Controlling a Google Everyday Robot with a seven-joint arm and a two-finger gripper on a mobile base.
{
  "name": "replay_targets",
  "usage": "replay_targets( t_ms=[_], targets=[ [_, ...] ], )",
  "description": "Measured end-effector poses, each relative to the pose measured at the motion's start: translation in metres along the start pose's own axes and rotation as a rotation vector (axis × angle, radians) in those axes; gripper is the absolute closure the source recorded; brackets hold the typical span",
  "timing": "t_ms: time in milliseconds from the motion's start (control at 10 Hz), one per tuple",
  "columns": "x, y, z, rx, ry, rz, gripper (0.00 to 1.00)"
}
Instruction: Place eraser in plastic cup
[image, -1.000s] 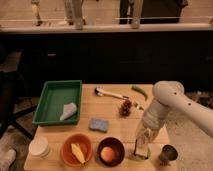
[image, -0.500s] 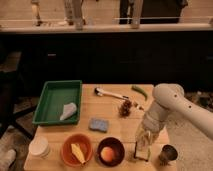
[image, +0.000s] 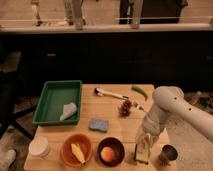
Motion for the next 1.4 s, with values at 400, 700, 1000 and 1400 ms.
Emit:
replay_targets(
  t_ms=[400,700,1000,1400],
  targets=[
    [-0.0029,0.0059,0.0075,0.006,-0.013,0.010,1.00],
    [-0.0033,0.0082,0.0095,0.006,-0.017,0.016,0.98],
    [-0.0033,0.0083,0.0095,0.006,-0.017,0.017,0.70],
    [-0.0033,0.0087,0.0097,0.007,-0.017,0.019,0.30]
  ],
)
